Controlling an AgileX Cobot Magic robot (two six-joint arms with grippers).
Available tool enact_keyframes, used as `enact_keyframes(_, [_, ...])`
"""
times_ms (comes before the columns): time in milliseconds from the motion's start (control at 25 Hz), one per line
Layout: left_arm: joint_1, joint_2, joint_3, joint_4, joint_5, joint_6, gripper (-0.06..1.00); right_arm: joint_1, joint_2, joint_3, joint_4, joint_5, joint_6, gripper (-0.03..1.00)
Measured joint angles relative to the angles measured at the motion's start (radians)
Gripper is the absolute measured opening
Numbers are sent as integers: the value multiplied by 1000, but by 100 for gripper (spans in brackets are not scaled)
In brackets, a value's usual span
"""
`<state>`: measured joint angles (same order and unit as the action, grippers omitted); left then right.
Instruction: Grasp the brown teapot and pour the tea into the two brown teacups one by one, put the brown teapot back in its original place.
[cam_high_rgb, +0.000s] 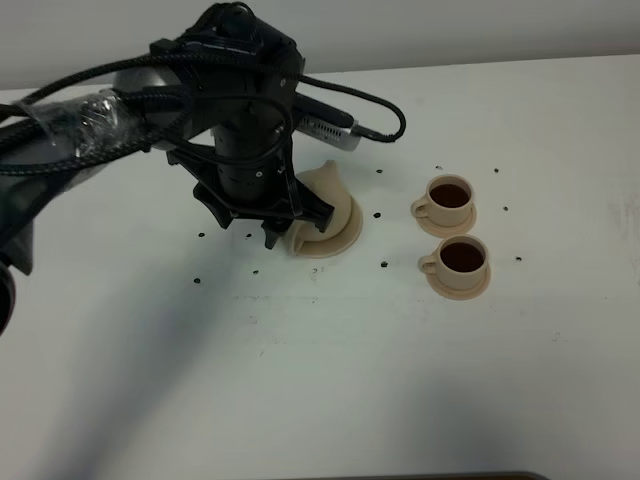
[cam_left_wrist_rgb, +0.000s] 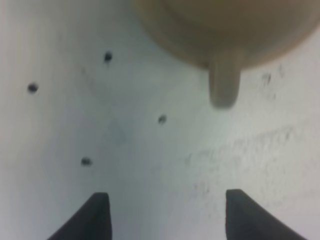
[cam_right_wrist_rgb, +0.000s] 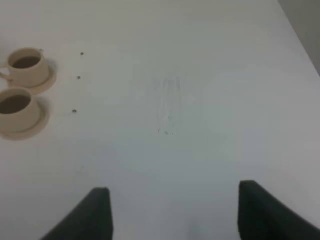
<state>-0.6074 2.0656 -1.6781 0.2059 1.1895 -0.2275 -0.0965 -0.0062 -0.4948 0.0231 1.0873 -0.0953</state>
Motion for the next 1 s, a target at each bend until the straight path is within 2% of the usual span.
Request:
enact_keyframes(200, [0,-121,74,-58,0,5,50,0,0,0,0,0,0,52])
enact_keyframes(440, [0,-321,315,-97,0,24,47,0,0,0,0,0,0,52])
enact_keyframes(560, [0,-434,443,-88,0,20,47,0,0,0,0,0,0,52])
enact_keyframes(720, [0,-602,587,-33,0,4,47,0,0,0,0,0,0,52])
enact_keyframes(1000, [0,-829,728,-20,0,1,47,0,0,0,0,0,0,52])
